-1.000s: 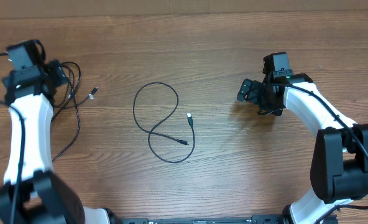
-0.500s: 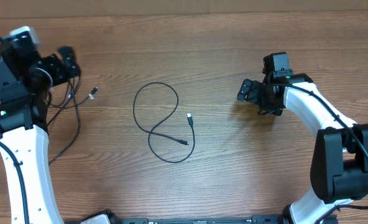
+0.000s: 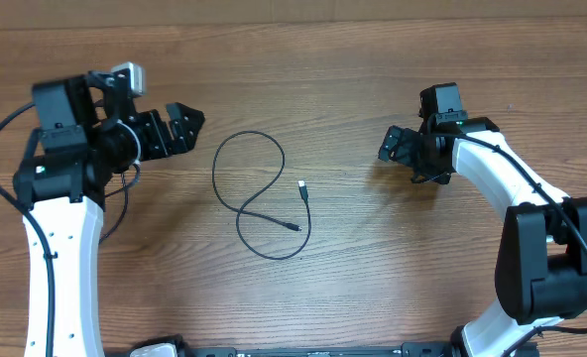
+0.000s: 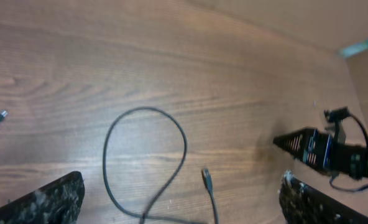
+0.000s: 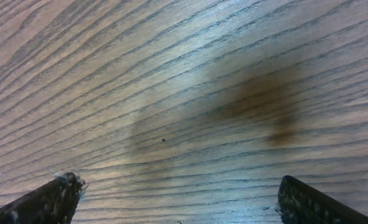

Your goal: Untangle cables

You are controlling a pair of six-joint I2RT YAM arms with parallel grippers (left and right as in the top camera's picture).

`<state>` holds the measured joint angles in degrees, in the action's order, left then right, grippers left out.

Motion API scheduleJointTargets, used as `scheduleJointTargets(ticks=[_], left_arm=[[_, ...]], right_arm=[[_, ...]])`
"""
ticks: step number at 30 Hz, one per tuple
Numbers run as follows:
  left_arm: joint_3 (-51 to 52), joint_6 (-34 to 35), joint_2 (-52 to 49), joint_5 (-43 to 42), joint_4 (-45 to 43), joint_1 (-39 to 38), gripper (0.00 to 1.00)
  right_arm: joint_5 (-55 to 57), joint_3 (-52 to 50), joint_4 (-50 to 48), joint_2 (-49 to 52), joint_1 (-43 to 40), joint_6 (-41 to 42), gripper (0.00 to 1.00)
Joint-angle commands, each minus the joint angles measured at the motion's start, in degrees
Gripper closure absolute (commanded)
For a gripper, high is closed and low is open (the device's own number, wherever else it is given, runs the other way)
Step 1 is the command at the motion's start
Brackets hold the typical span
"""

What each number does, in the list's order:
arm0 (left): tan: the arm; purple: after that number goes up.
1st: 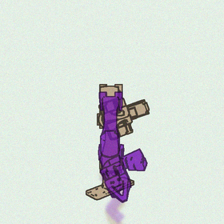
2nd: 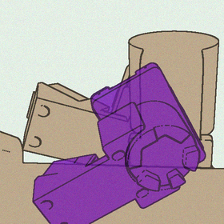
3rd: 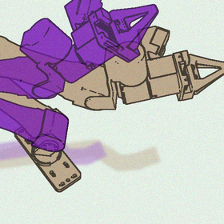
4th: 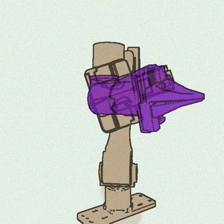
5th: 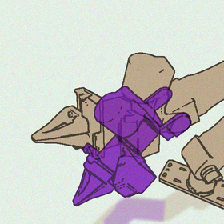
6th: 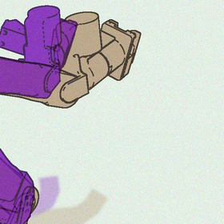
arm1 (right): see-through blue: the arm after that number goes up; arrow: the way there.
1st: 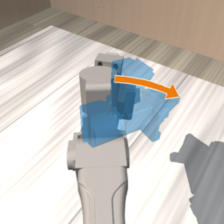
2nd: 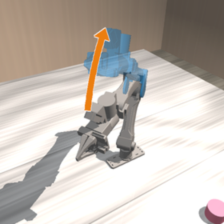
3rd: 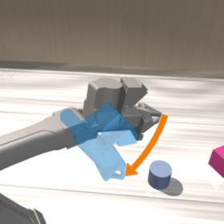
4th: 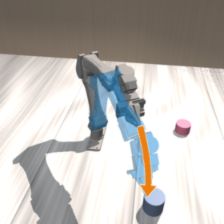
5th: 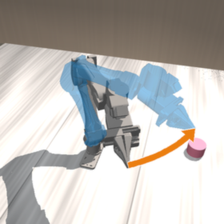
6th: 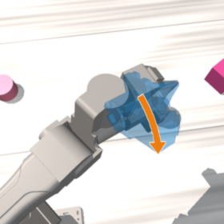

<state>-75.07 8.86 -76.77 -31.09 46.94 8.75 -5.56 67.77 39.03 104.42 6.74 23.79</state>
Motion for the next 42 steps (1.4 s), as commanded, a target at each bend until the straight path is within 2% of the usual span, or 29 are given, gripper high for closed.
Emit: scheduleJointTargets(ticks=[1, 13, 18, 20, 21, 22, 23, 24, 26, 27, 34, 36, 38, 42], left_arm=[[-0.79, -0.09, -0.02, 3.61, 1.18, -2.10, 0.00], [-0.72, 0.44, -1.40, 4.28, 2.58, -7.74, 0.00], [-0.35, 0.42, -3.23, 4.33, 5.25, -11.39, 0.02], [0.70, 0.44, -4.72, 4.33, 5.97, -13.33, 0.06], [1.11, 0.44, -5.33, 4.33, 5.97, -13.86, 0.11], [1.62, 0.42, -6.12, 4.33, 5.99, -14.53, 0.20], [2.08, 0.42, -6.91, 4.33, 6.01, -15.17, 0.35], [2.49, 0.42, -7.69, 4.33, 6.01, -15.74, 0.55], [3.34, 0.42, -9.51, 4.33, 6.01, -17.07, 0.85], [3.87, 0.44, -10.78, 4.52, 5.99, -17.97, 0.96], [4.76, 0.63, -18.25, 9.35, 6.86, -21.24, 0.96], [4.79, 4.81, -20.65, 11.02, 7.69, -21.92, 0.84], [4.79, 8.52, -22.23, 13.62, 8.50, -22.47, 0.82], [4.90, 16.04, -23.76, 18.95, 9.42, -23.30, 0.70]], right_arm=[[0.11, 0.44, -0.22, 0.17, -0.02, 0.24, 0.00], [0.09, 0.44, -0.22, 0.17, -0.02, 0.24, 0.00], [0.09, 0.44, -0.22, 0.17, -0.02, 0.24, 0.00], [0.11, 0.44, -0.22, 0.17, -0.02, 0.24, 0.00], [0.09, 0.44, -0.22, 0.17, -0.02, 0.24, 0.00], [0.11, 0.44, -0.20, 0.17, -0.02, 0.24, 0.00], [0.09, 0.44, -0.22, 0.17, -0.02, 0.24, 0.00], [0.09, 0.44, -0.22, 0.17, -0.02, 0.24, 0.00], [0.09, 0.44, -0.20, 0.17, -0.02, 0.24, 0.00], [0.09, 0.44, -0.22, 0.17, -0.02, 0.24, 0.00], [0.09, 0.44, -0.22, 0.17, -0.02, 0.24, 0.00], [0.09, 0.44, -0.22, 0.17, -0.02, 0.24, 0.00], [0.11, 0.44, -0.22, 0.17, -0.02, 0.24, 0.00], [0.09, 0.44, -0.22, 0.17, -0.02, 0.24, 0.00]])
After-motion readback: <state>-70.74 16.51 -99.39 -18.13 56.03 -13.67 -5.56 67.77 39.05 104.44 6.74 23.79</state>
